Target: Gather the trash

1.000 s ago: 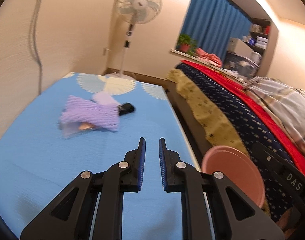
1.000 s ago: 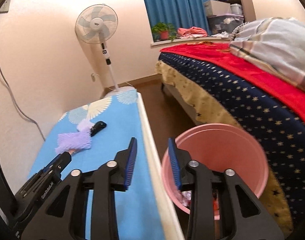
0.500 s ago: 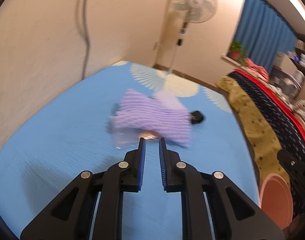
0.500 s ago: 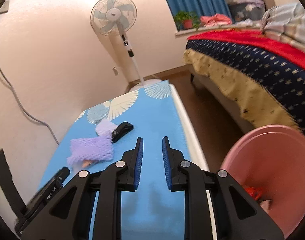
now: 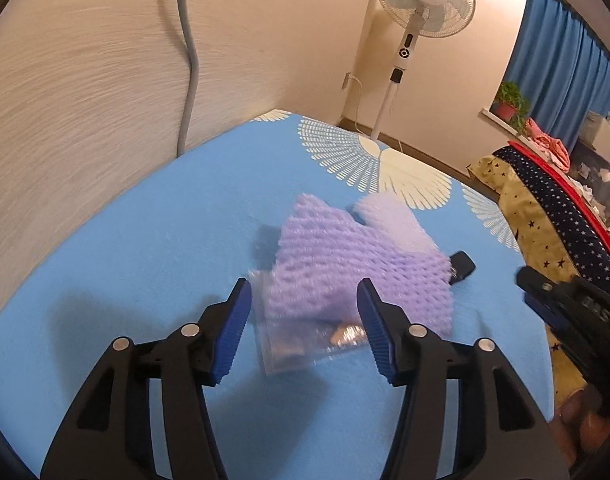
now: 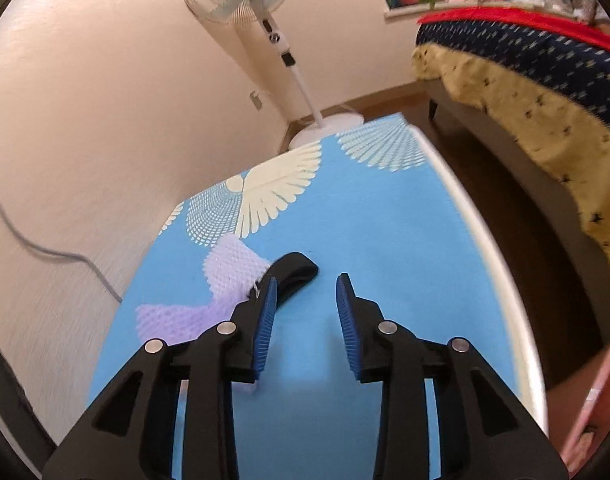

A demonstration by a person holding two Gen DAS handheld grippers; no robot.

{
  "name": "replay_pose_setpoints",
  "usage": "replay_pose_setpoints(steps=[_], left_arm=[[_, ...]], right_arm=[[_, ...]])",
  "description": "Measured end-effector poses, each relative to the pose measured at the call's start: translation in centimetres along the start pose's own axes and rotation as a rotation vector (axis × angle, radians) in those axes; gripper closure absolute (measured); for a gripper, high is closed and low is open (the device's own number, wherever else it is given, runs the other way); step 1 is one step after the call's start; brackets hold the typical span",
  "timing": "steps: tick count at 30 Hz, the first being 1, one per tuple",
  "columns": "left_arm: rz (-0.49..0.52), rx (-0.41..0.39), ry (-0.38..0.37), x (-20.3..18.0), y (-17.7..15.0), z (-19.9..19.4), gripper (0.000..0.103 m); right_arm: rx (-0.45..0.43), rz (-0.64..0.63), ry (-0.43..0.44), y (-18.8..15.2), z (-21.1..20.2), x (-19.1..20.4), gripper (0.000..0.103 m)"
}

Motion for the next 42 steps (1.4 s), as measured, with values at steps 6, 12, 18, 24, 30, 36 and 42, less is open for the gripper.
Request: replay_pose_setpoints(steps=[6,12,18,24,30,36,42], left_arm=[[0.029,0.018,-0.002,-0.4,0.4,1.3,0.048],[0.075,0.079,-0.029,-1.3,0.1,2.4,0.052],[0.064,0.066,-0.065,-1.2,-0.2,1.7,0.082],[0.081,0.036,-0.081,-1.6,0.1,-0.9,0.086],[0.132,-0.002,-0.089,-1.9,0.6,-4.8,0.087],[0.221,-0.052,-0.097,-3.4,-0.2,-9.9,0.087],[0.32,-0.103,-0.103,-5.2,-2.4,-15.4,0.087]], right_arm=[[0.077,0.042,0.04,0.1,4.4,0.4,0.064],[0.103,0.023,0.033,-0.4,5.7,1.2,0.08],[0.059,-0.008,0.031,-0.4,3.4,1.6,0.098],[0.015,-0.048,0.004,0.0,-1.1,0.9,0.098],[-0.01,-0.076,-0.022,-0.7,-6.9,0.3,0.098],[-0.03,-0.12,-0.035,-2.4,-13.3,0.5,0.098],[-0.047,-0.146,-0.053,-4.3,-19.4,0.2,0.098]])
Point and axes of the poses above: each gripper's, at about its wrist camera, not at the fingertips, and z roughly the way its jaws point, x to its left, y to its top, the point moved 4 cm from there along z, roughly the way its jaws point, and after that the axes turned 3 degrees about z, right-handed, at the moved point
